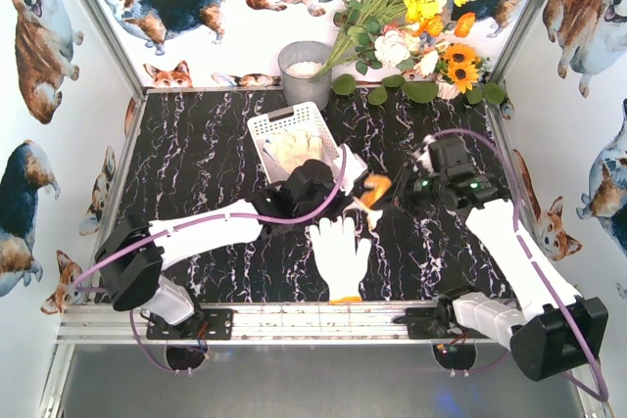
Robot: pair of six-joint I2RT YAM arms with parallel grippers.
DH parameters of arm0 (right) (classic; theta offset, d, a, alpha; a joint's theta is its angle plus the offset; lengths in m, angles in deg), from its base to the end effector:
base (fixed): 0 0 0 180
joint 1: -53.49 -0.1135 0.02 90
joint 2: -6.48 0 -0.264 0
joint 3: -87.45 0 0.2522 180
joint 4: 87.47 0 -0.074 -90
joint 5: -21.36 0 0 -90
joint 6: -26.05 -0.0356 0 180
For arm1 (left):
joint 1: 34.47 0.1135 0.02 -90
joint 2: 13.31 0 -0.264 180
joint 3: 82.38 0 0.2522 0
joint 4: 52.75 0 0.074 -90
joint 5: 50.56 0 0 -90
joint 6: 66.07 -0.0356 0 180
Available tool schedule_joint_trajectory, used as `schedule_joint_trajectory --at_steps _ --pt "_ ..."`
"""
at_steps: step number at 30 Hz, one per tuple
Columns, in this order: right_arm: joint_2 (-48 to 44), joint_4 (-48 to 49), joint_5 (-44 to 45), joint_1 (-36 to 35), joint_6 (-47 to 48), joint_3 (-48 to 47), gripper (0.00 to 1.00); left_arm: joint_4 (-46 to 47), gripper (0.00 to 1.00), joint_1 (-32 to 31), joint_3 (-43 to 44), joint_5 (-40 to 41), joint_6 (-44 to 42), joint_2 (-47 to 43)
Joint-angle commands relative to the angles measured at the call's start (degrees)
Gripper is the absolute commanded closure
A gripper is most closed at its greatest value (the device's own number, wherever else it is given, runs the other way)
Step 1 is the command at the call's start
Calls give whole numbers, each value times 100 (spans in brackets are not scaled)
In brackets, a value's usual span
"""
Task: Put the gloves into the storage basket
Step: Pair the glove with the glove.
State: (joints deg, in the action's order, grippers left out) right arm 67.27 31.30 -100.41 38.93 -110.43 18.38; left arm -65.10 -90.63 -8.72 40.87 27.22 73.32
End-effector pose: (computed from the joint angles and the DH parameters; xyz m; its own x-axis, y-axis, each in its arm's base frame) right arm 0.1923 0.0693 0.2970 -0.9096 0.4007 -0.1102 0.2015 0.6572 0.7263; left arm 0.1953 -0.2896 0.2736 -0.2847 0.3216 -0.9031 0.8028 0.5949 -0.0412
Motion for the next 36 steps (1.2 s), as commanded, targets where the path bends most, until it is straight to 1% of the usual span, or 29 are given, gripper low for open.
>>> schedule_joint_trajectory --at_steps 1,2,3,4,5,6,7,8,10,12,15,18,21,25,27,31,34,36 --pt "-150 -798 -125 -634 342 426 93 -568 81 33 -443 -390 -212 90" --pt "-215 -737 -176 -816 242 692 90 -567 75 -18 -616 -397 -113 27" --pt "-313 -601 -281 -991 112 974 84 -540 70 -78 -823 -361 11 -84" --pt "-429 -384 -475 -1164 -22 1264 72 -517 62 -133 -1007 -278 168 -210" --pt "-554 -172 -666 -1317 -156 1542 55 -534 53 -180 -1186 -162 353 -351" --pt "-717 25 -796 -1425 -302 1752 41 -588 44 -206 -1357 -39 586 -526" --pt "-889 133 -862 -1485 -396 1899 31 -637 38 -203 -1519 45 791 -716" --pt "-1059 163 -872 -1495 -420 1953 28 -700 32 -210 -1711 135 988 -943" --pt "-1360 18 -487 -1488 -348 1820 24 -841 25 -211 -2069 364 1496 -1371" --pt "-1516 -98 -33 -1430 -212 1635 22 -943 22 -204 -2182 545 2042 -1692" --pt "-1331 -96 287 -1194 -78 1552 22 -1022 23 -211 -2180 611 3038 -1789" --pt "-960 -38 561 -964 133 1647 25 -1041 28 -206 -2058 511 4023 -1485" --pt "-638 -281 877 -876 306 1631 27 -495 34 -214 -2116 194 4668 -1256" --pt "-348 -728 1251 -872 496 1724 31 59 43 -213 -2310 202 5202 -1089" --pt "-319 -785 1270 -881 472 1895 34 237 47 -217 -2381 157 5418 -1001" --pt "-507 -574 1180 -983 261 2338 35 637 48 -224 -2513 -141 5784 -749" --pt "-520 -375 1123 -1127 94 2560 35 780 48 -229 -2528 -306 5888 -539" --pt "-470 -292 1189 -1267 -3 2650 39 833 48 -228 -2476 -344 5858 -426"
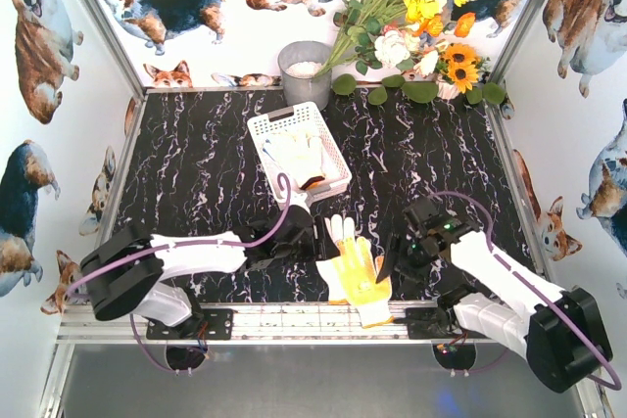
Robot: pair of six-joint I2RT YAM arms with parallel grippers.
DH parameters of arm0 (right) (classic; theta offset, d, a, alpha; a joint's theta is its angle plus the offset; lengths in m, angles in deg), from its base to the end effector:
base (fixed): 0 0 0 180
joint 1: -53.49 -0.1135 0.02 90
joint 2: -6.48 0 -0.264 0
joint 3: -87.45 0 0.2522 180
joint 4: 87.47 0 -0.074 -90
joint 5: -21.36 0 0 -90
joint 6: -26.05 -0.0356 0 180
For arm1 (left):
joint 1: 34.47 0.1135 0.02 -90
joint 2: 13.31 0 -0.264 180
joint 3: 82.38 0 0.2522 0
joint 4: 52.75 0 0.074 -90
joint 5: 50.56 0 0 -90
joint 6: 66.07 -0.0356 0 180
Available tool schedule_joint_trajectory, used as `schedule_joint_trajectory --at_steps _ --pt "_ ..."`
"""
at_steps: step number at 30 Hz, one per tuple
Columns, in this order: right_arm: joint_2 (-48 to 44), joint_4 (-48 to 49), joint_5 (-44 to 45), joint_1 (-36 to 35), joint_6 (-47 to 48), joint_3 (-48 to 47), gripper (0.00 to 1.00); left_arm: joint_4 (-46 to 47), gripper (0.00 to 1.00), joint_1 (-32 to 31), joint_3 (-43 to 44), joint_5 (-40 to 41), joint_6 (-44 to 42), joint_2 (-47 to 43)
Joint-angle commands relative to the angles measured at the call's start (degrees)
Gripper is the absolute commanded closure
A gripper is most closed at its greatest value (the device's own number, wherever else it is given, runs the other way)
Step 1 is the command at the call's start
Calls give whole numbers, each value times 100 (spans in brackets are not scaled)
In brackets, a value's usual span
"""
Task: Put the gloves into the storage basket
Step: Pair the glove with the glove.
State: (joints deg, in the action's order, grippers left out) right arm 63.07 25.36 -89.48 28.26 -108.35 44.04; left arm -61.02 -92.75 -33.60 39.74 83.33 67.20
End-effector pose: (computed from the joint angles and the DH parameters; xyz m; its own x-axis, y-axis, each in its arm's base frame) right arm 0.1196 0.0704 0.1706 -0.9536 0.2735 0.1256 0.3008 0.8799 0.3679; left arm 0.1447 -0.2338 0.1708 -0.9024 -0.1772 -0.3928 0.1410 0.7400 -0.6577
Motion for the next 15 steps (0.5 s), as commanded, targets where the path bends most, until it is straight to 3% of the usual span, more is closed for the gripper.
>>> schedule_joint_trajectory --at_steps 1,8,15 --pt "-15 330 138 -262 -240 126 40 422 48 -17 51 -227 209 230" --pt "136 748 109 -377 -393 409 41 -309 57 -17 281 177 159 457" --pt "298 1136 2 -421 -534 577 45 55 64 -10 204 157 230 645"
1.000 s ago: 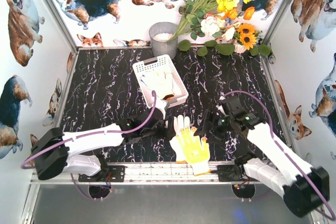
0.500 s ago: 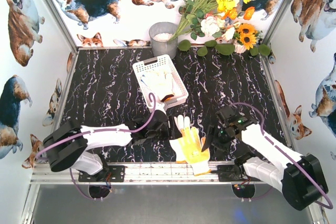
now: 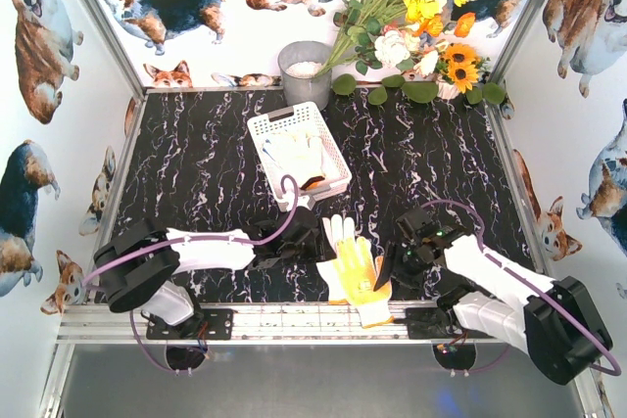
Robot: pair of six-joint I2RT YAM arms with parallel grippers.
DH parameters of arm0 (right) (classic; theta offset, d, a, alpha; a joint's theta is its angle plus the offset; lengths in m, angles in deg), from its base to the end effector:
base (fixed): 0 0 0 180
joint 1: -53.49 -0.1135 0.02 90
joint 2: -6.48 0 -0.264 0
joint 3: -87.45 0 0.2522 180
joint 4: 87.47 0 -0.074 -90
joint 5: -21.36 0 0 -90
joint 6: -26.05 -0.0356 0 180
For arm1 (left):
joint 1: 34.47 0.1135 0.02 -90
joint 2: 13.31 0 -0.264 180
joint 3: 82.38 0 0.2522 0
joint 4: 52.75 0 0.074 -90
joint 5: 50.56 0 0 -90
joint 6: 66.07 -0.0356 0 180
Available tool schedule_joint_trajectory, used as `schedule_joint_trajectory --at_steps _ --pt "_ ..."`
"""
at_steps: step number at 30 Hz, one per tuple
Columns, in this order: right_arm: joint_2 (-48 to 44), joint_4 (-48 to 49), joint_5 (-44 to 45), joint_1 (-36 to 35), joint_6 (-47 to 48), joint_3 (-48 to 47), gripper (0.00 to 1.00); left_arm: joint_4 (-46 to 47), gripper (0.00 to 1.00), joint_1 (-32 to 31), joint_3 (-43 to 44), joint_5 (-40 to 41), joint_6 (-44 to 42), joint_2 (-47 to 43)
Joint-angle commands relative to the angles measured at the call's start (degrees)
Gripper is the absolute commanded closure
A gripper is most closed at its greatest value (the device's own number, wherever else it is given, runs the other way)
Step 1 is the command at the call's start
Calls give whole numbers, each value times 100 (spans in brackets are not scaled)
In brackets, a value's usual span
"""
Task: Put the gloves into the storage basket
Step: Pair the glove with the glove.
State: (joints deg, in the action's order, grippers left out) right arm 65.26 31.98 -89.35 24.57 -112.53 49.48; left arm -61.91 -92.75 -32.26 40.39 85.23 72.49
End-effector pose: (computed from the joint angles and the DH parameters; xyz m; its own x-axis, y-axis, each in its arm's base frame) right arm 0.1121 0.0763 0.1436 -0.9466 0.2784 0.1628 0.3189 0.8832 0.3440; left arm 0.1494 -0.2406 0.1524 -0.9186 -0.1818 -0.3508 0.0803 0.7834 -0.6164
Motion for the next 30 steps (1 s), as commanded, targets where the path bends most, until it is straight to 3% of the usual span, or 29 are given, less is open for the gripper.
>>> schedule_joint_trajectory --at_steps 1,18,23,26,28,30 --pt "111 501 -11 -59 -117 40 45 161 65 -14 74 110 34 146" --pt "494 960 -18 -122 -225 109 62 666 67 -34 90 -6 -50 552" --pt "423 950 -22 -122 -291 105 75 757 85 -42 170 -42 -287 532" --pt "256 820 -96 -127 -326 56 89 779 97 -55 248 -36 -416 479" --pt "71 671 -141 -131 -357 -16 100 760 100 -59 304 -13 -465 381" --pt "-178 499 -195 -131 -399 -135 100 646 100 -59 346 56 -510 241"
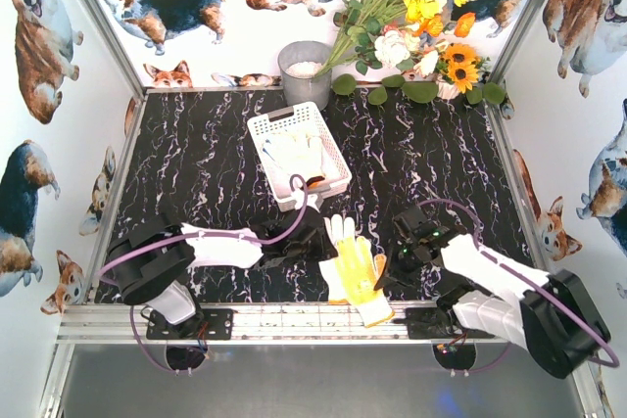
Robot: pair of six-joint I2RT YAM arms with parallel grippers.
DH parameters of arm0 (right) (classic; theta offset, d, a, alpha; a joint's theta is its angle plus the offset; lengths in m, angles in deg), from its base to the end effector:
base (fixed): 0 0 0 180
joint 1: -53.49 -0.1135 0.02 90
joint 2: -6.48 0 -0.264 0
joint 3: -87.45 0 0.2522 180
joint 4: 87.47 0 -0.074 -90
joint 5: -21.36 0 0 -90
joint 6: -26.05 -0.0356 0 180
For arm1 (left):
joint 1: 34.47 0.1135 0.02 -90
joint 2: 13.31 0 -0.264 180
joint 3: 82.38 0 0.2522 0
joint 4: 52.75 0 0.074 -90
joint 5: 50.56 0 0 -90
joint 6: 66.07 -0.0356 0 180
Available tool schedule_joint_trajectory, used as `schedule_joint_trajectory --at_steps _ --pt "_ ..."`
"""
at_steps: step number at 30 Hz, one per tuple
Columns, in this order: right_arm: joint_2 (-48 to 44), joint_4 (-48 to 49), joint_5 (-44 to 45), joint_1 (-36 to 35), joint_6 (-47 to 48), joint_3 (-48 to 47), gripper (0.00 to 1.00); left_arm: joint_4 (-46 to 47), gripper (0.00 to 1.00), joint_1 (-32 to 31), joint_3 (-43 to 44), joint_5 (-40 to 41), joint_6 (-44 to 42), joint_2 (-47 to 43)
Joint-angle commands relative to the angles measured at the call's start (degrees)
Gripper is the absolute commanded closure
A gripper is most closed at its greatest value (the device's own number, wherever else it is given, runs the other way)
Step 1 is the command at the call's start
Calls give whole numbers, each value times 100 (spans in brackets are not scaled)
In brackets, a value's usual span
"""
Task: Put the gloves into the storage basket
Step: Pair the glove with the glove.
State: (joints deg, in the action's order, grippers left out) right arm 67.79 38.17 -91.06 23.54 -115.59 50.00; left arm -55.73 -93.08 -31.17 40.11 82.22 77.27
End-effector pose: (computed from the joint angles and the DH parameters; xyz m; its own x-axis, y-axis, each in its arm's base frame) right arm 0.1195 0.0845 0.1384 -0.9412 0.2943 0.1661 0.3368 0.8562 0.3918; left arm 0.1559 -0.2547 0.1437 -0.9068 -0.1471 -0.3952 0.1478 0.7669 -0.6246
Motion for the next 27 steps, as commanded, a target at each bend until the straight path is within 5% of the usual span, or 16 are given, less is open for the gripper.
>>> schedule_joint_trajectory --at_steps 1,27 --pt "-542 -191 -45 -28 -126 -246 100 -58 100 -28 263 140 -232 -330" --pt "-122 978 -466 -440 -1064 -907 100 -776 100 875 115 418 -739 -1290"
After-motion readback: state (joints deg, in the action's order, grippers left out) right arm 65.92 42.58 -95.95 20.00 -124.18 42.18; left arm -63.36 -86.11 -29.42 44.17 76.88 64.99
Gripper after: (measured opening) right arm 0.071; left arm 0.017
